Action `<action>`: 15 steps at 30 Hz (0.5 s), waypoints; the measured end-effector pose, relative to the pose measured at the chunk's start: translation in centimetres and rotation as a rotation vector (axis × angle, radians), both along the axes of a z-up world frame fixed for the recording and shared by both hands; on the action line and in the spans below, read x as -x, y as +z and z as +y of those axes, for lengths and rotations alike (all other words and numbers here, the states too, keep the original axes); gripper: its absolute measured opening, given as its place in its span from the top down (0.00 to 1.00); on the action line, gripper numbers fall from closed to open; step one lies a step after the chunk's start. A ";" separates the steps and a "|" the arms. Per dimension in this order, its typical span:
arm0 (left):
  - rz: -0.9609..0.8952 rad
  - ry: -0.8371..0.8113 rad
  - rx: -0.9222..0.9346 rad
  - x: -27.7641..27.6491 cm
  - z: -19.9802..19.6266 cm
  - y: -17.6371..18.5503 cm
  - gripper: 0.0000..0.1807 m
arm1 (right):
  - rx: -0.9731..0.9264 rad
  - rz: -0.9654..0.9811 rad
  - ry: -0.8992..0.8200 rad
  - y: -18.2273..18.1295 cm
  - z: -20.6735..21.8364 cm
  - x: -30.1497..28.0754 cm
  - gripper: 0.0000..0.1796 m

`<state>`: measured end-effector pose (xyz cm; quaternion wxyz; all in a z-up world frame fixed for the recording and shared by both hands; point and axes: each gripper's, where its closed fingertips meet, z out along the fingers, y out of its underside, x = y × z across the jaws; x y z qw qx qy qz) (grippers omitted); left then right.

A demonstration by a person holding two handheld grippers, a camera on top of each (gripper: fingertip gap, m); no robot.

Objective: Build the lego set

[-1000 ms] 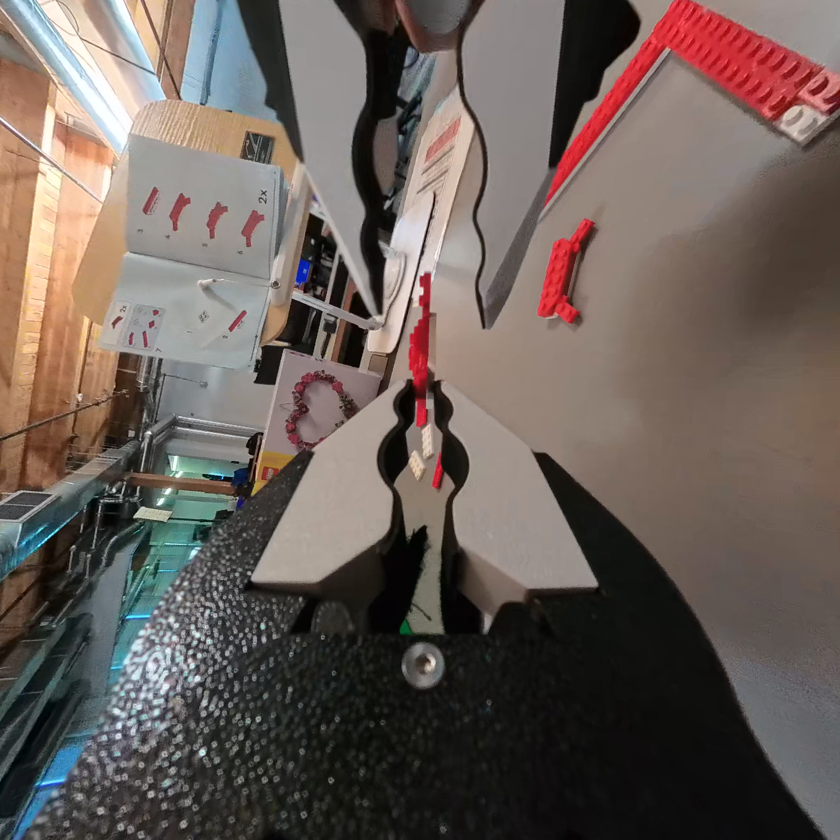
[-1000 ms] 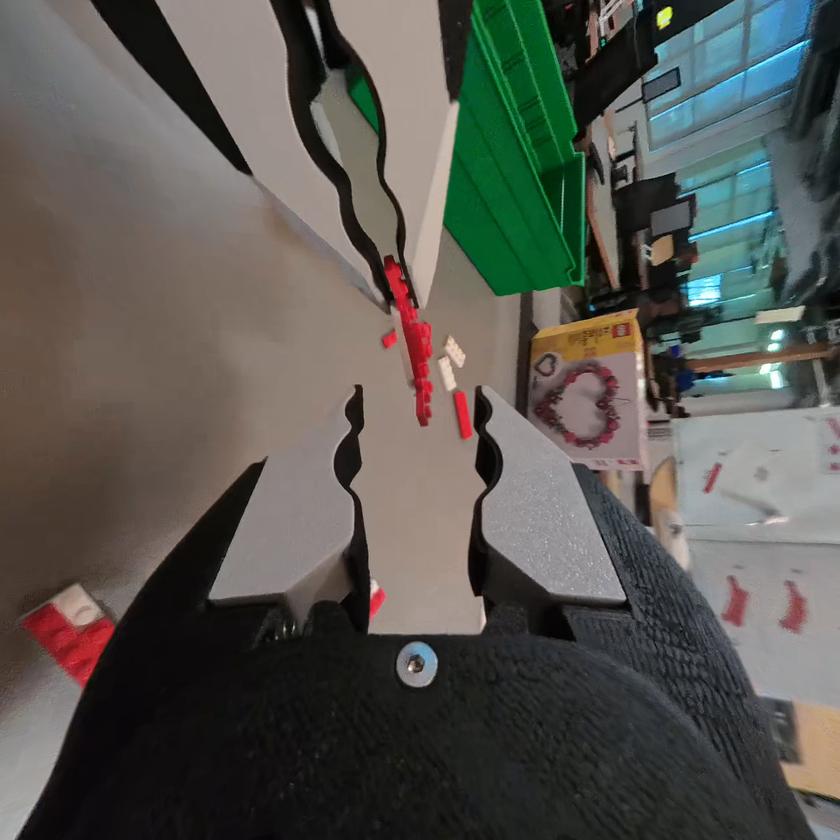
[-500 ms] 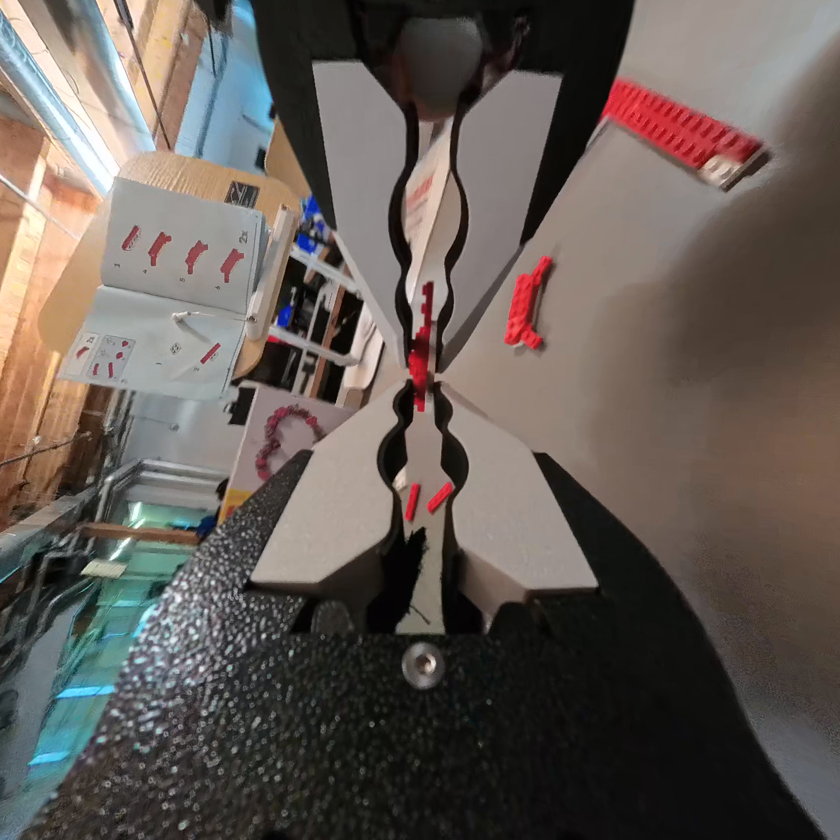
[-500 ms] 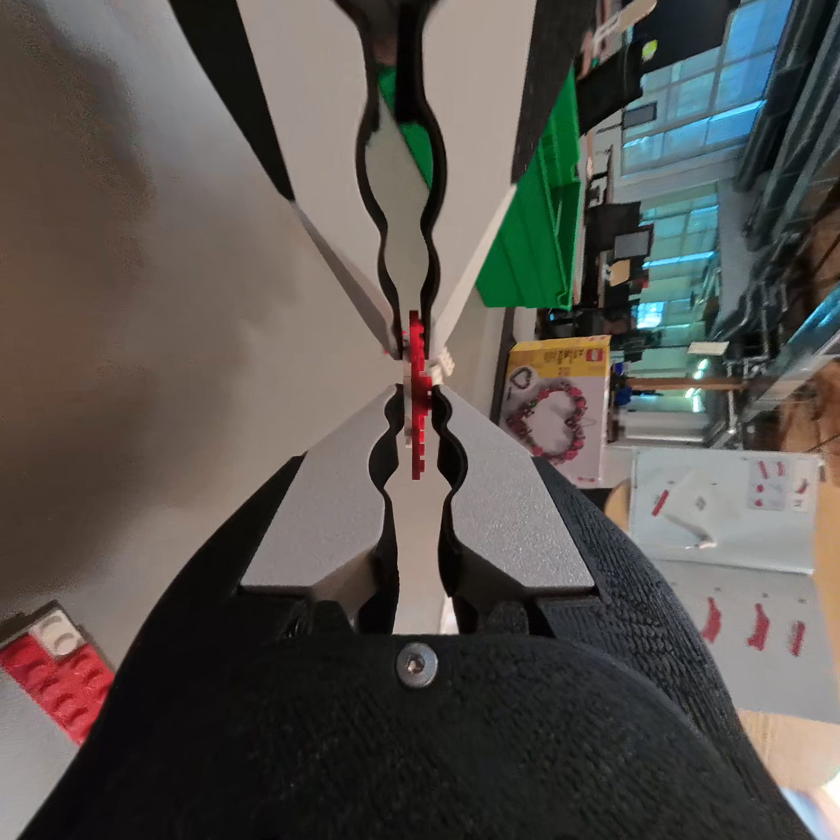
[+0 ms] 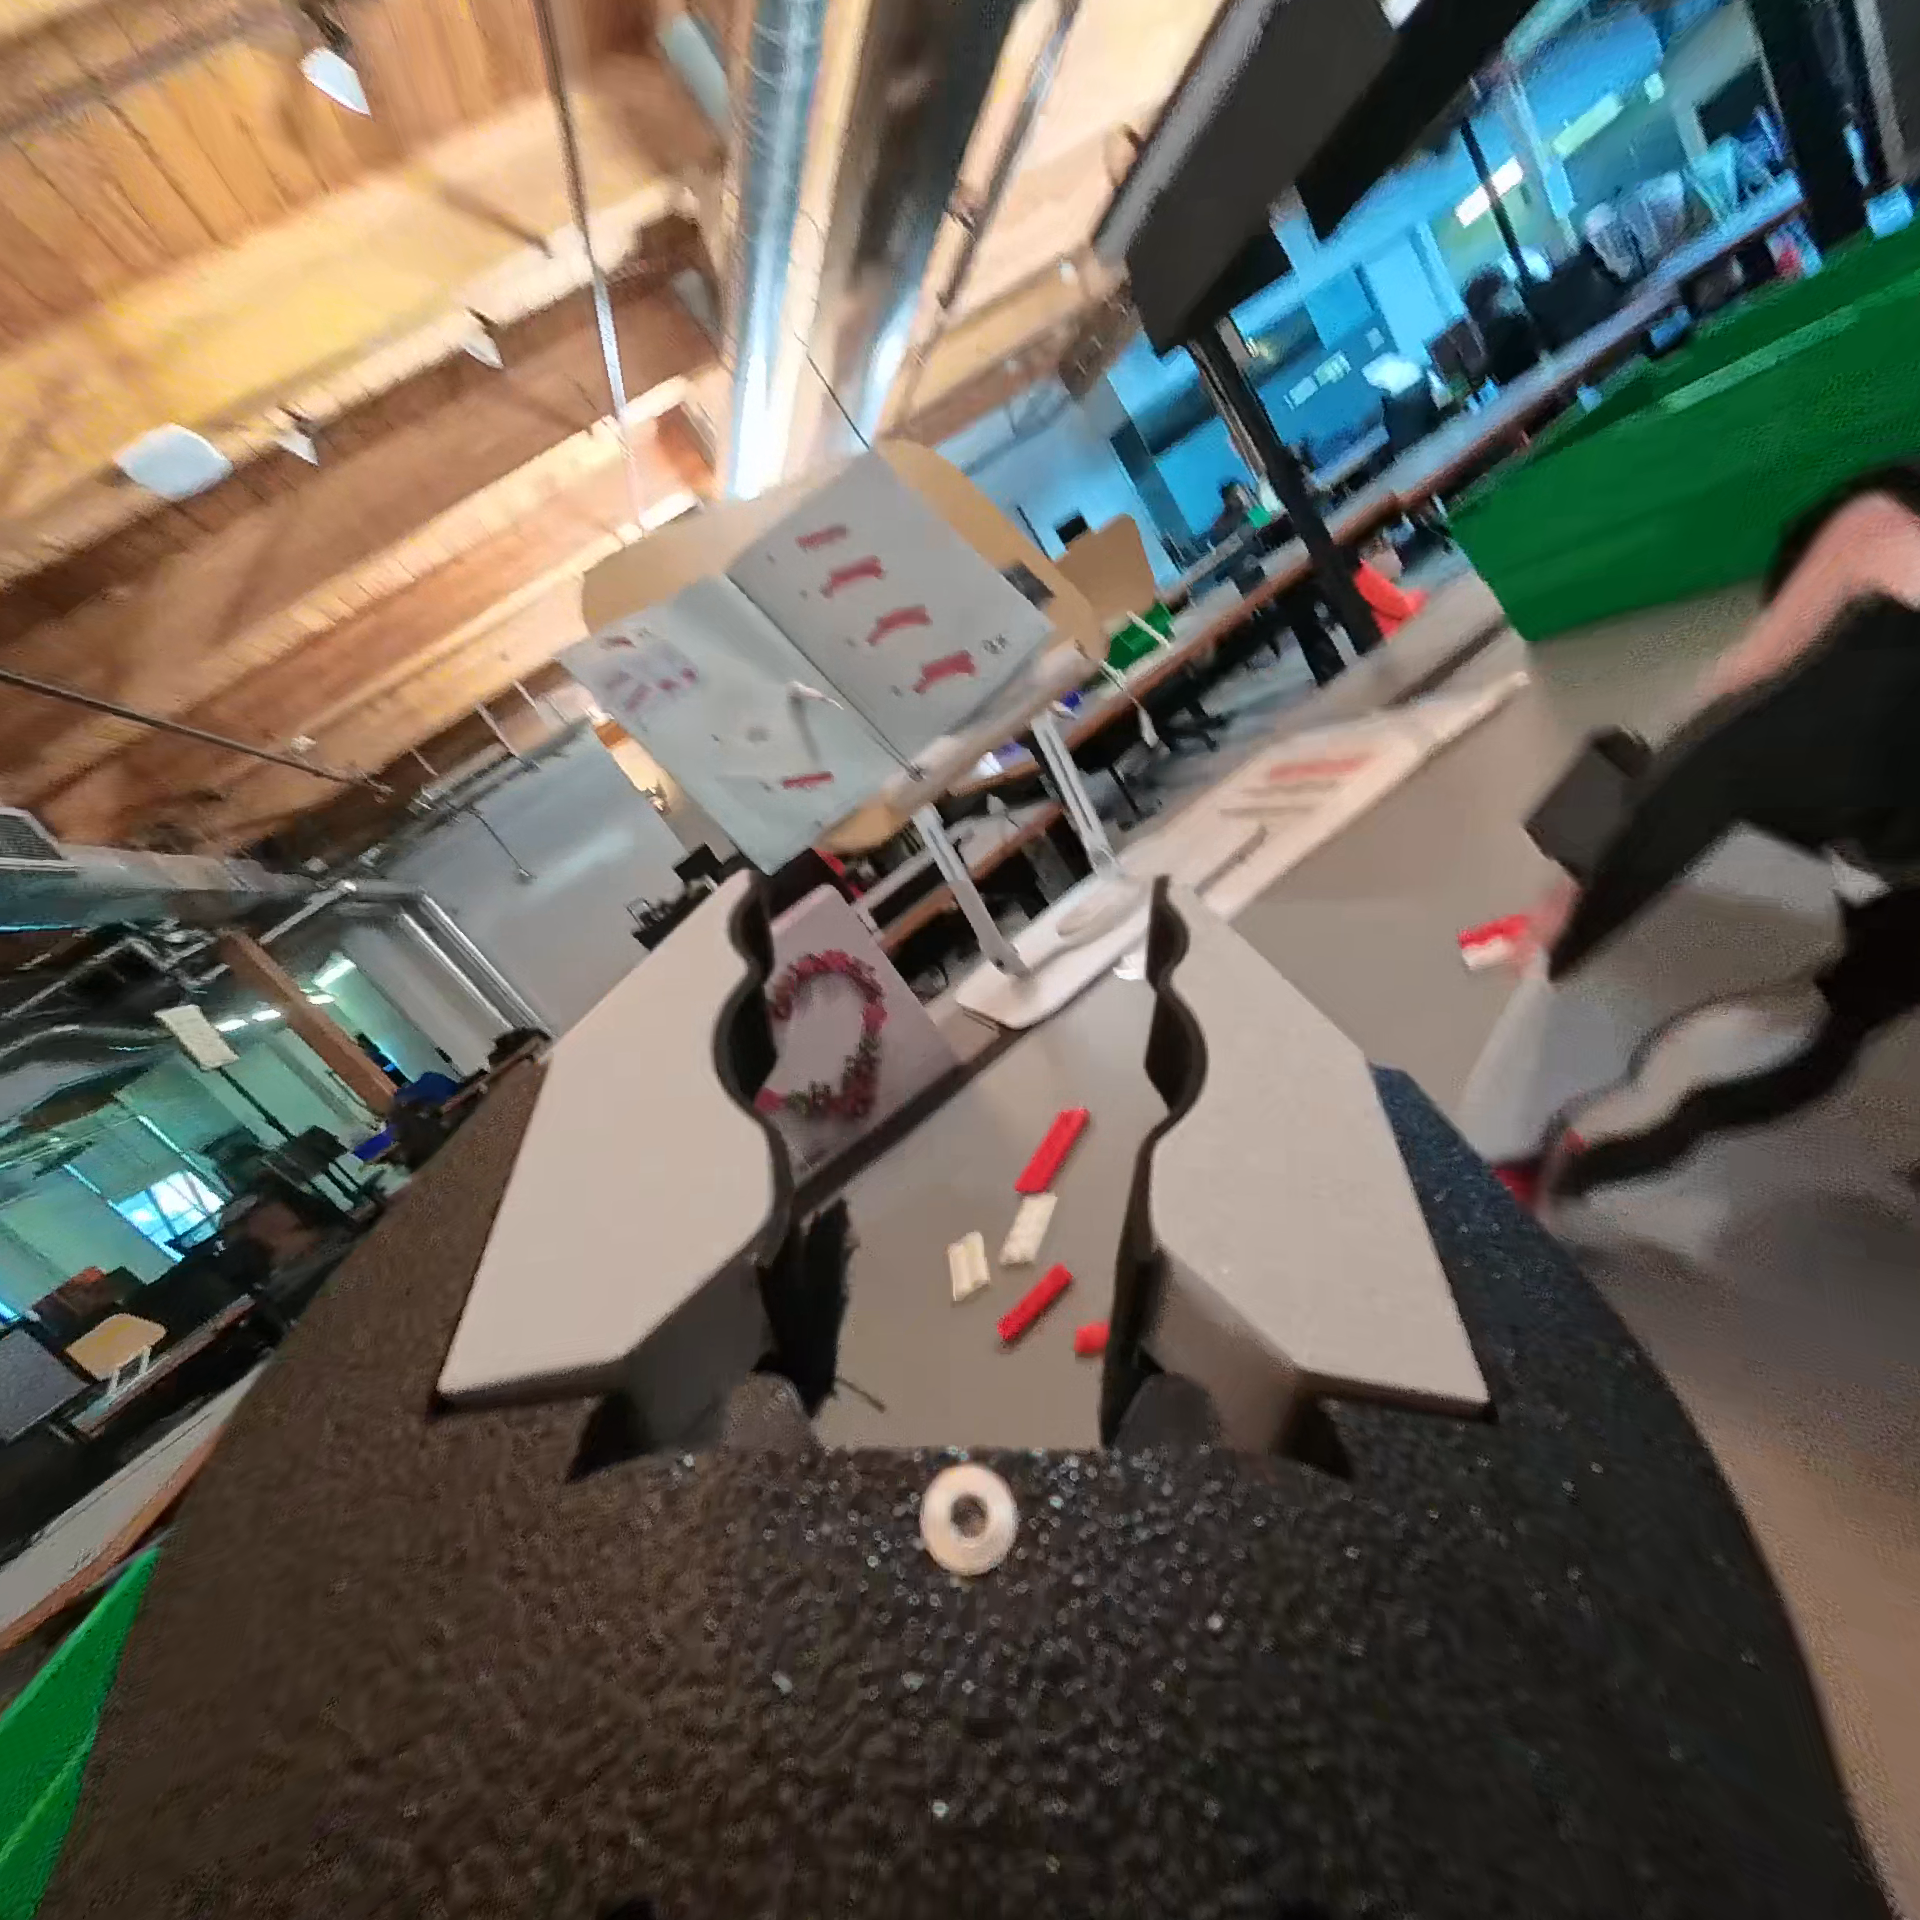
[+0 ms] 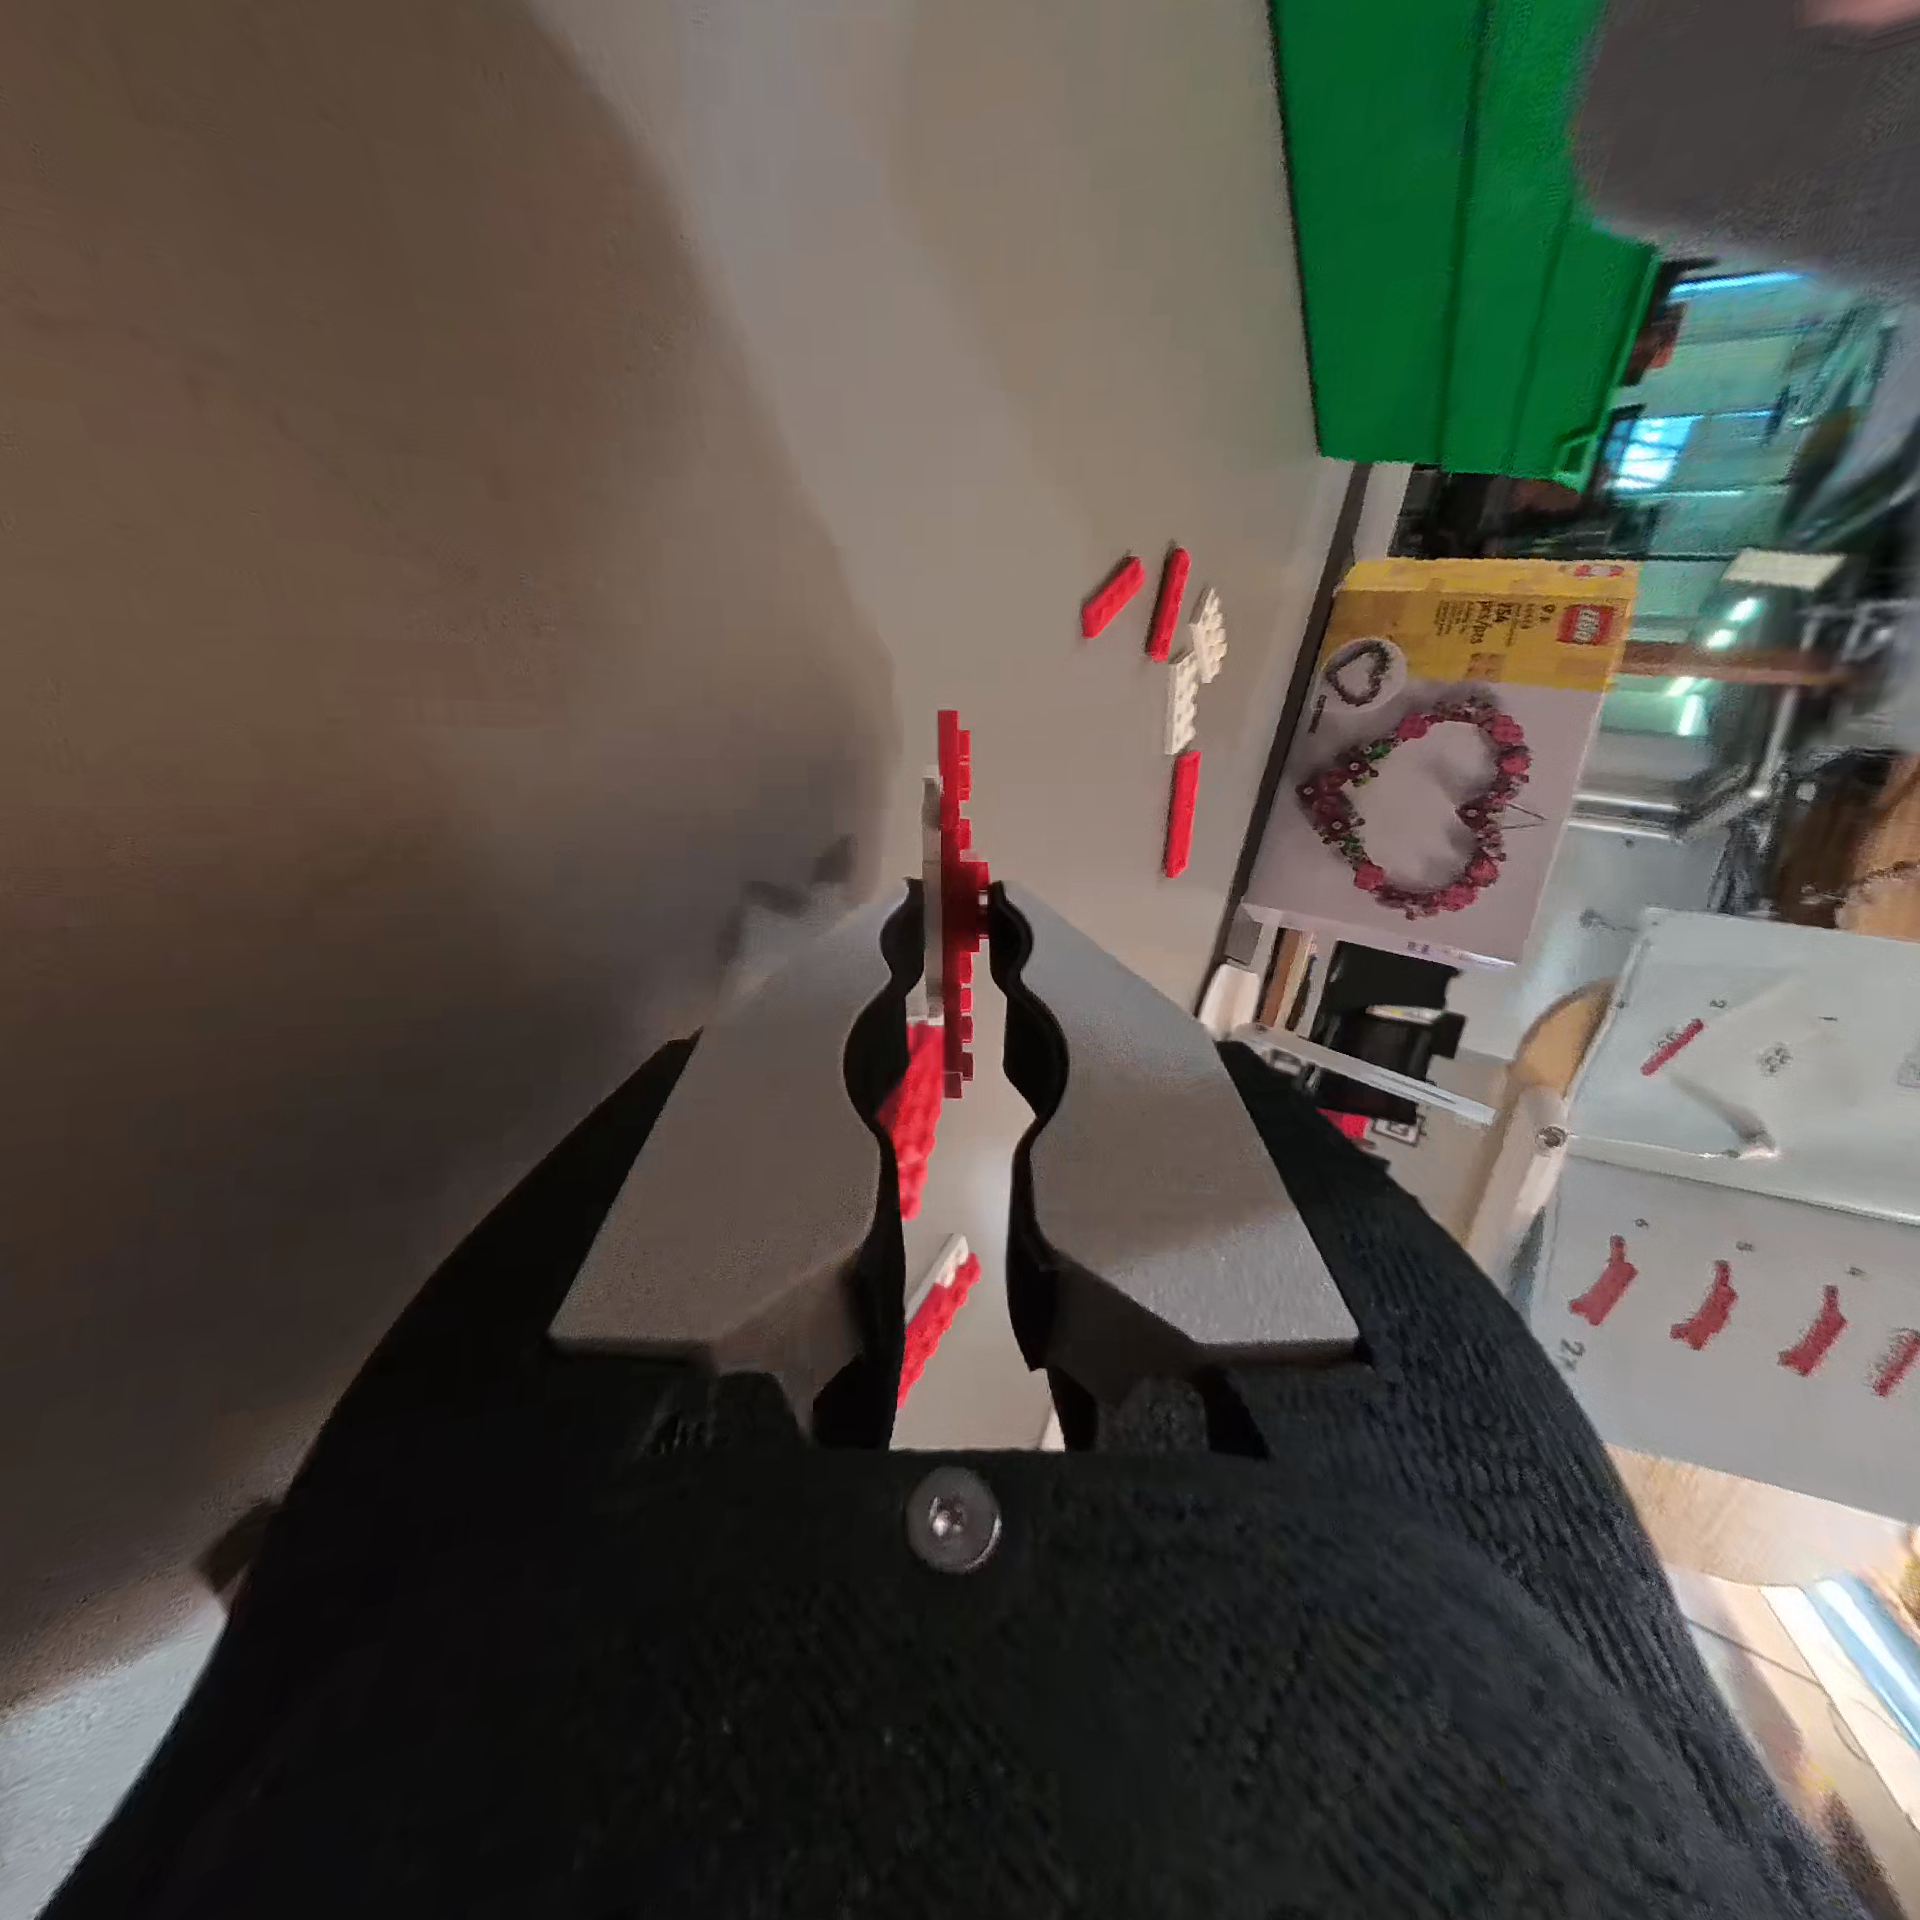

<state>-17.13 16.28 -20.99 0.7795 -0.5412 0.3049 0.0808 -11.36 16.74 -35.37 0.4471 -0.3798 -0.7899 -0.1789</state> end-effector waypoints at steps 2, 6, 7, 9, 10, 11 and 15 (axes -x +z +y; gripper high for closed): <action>-0.068 0.000 -0.052 0.6 0.3 1.1 0.63 | 0.019 -0.023 -0.008 -0.6 -0.2 -0.1 0.93; -0.127 -0.056 0.061 0.9 2.7 0.0 0.63 | -0.051 -0.072 -0.034 -1.1 0.3 -0.3 0.94; -0.152 -0.064 0.108 1.1 3.4 -0.3 0.61 | -0.073 -0.084 -0.039 -1.1 0.5 -0.4 0.94; -0.234 -0.085 0.162 1.9 4.1 -0.2 0.61 | -0.053 -0.084 -0.049 -1.2 0.4 -0.4 0.94; -0.279 -0.091 0.170 2.4 4.2 0.0 0.61 | -0.016 -0.074 -0.057 -1.1 0.3 -0.4 0.92; -0.318 -0.098 0.173 2.9 4.3 0.2 0.61 | 0.028 -0.062 -0.068 -0.9 0.1 -0.4 0.89; -0.391 -0.129 0.185 3.7 4.1 -0.6 0.62 | 0.307 -0.004 -0.106 -0.4 -0.9 -0.5 0.77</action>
